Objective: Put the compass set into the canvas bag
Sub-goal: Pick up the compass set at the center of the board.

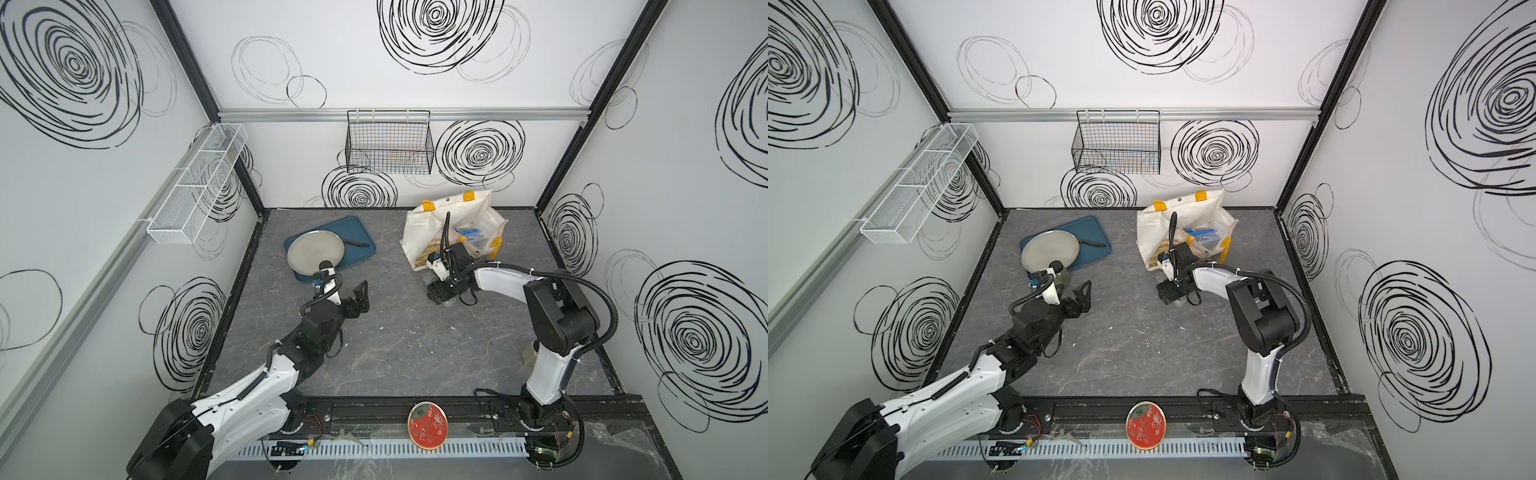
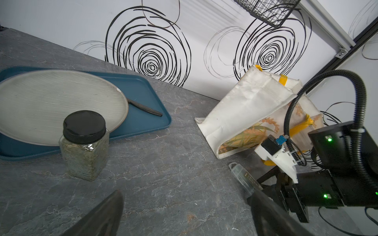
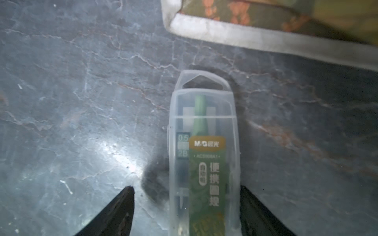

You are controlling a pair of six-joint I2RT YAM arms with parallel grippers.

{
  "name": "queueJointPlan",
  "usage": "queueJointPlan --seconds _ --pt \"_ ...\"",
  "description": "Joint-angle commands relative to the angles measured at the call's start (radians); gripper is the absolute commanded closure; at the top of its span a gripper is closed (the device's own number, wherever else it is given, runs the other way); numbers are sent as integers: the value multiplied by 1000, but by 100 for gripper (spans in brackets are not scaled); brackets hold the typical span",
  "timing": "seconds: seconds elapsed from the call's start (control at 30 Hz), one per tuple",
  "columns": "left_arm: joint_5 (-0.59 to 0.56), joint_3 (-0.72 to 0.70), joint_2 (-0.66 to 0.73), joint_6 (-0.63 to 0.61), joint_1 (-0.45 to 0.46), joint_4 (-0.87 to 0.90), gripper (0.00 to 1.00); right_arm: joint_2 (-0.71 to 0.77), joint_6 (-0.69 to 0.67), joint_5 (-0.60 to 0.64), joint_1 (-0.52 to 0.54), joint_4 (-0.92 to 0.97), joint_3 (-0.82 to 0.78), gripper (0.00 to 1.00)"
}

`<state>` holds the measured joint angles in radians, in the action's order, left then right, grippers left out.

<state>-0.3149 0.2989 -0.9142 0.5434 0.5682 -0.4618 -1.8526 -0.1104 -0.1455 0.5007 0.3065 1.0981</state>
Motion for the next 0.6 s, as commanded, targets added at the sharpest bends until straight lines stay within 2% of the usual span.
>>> queueJointPlan --seconds 0.0,0.17,0.33,0.47,0.57 --pt "-4 -14 15 9 -10 -35 1 -29 56 93 38 34 10 27" --pt "0 -18 18 9 -11 -35 1 -75 112 202 64 43 54 41" --pt "-7 -27 33 9 -14 -29 1 -78 112 243 97 46 74 55" --pt "-15 -35 50 7 -18 -22 1 -23 102 193 124 25 79 57" --pt "-18 -41 58 6 -22 -20 1 39 72 97 149 1 83 57"
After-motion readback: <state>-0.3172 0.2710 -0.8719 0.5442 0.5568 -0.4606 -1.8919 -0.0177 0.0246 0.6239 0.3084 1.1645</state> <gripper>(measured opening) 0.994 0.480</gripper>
